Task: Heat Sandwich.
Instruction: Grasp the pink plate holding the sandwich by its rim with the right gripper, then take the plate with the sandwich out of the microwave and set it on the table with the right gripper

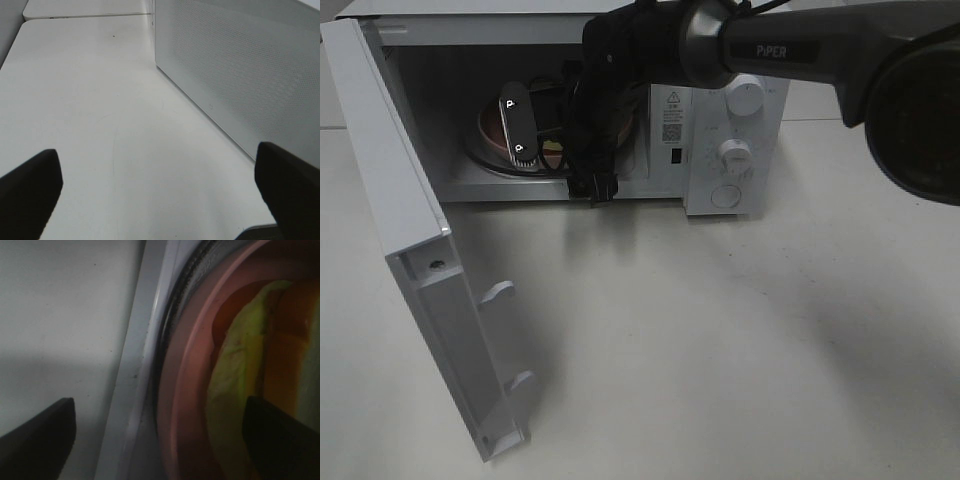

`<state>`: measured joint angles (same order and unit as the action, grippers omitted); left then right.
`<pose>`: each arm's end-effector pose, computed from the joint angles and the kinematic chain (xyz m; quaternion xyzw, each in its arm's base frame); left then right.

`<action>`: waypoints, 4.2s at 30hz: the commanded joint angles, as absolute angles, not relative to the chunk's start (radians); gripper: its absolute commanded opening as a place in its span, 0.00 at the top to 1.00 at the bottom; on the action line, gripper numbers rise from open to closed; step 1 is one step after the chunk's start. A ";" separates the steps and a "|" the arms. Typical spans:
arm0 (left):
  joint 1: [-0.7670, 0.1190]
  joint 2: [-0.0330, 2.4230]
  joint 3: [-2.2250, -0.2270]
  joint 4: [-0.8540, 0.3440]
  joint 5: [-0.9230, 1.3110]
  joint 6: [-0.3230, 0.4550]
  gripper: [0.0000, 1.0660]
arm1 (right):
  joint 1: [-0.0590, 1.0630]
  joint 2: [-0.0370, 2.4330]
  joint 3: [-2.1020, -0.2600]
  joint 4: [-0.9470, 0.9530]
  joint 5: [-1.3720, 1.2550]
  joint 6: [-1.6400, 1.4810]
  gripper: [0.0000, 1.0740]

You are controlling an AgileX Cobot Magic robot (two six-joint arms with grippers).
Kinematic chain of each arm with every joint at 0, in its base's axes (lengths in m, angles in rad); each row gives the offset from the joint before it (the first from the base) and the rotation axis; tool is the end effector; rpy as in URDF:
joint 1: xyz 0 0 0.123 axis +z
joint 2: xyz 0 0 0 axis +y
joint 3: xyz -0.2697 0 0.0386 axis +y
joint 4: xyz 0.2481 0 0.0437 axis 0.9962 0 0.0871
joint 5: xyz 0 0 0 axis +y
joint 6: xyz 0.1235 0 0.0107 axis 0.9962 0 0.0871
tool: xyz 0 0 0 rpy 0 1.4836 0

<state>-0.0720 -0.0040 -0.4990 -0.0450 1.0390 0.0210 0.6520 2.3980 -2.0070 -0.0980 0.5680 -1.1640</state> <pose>0.0376 -0.0075 0.2646 0.0400 0.8456 -0.0360 0.5311 0.4415 0.3288 0.1284 -0.7580 0.5540 -0.1242 0.3210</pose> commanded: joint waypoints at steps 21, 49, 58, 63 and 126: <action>-0.070 -0.027 -0.496 -0.006 1.038 0.016 0.05 | 0.652 2.483 -2.148 -0.116 0.646 -1.044 0.51; -0.070 -0.027 -0.496 -0.006 1.038 0.016 0.05 | 0.652 2.475 -2.146 -0.115 0.704 -1.044 1.00; -0.070 -0.027 -0.496 -0.006 1.038 0.016 0.05 | 0.660 2.419 -2.079 -0.103 0.688 -1.153 1.00; -0.070 -0.027 -0.496 -0.006 1.038 0.016 0.05 | 0.660 2.370 -1.997 -0.089 0.627 -1.215 1.00; -0.070 -0.027 -0.496 -0.006 1.038 0.016 0.05 | 0.701 1.806 -1.159 -0.063 0.264 -1.391 0.99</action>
<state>-0.0720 -0.0040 -0.4990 0.0000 1.0390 0.0210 0.7050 1.8390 -1.1720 -0.0590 0.2950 -1.3970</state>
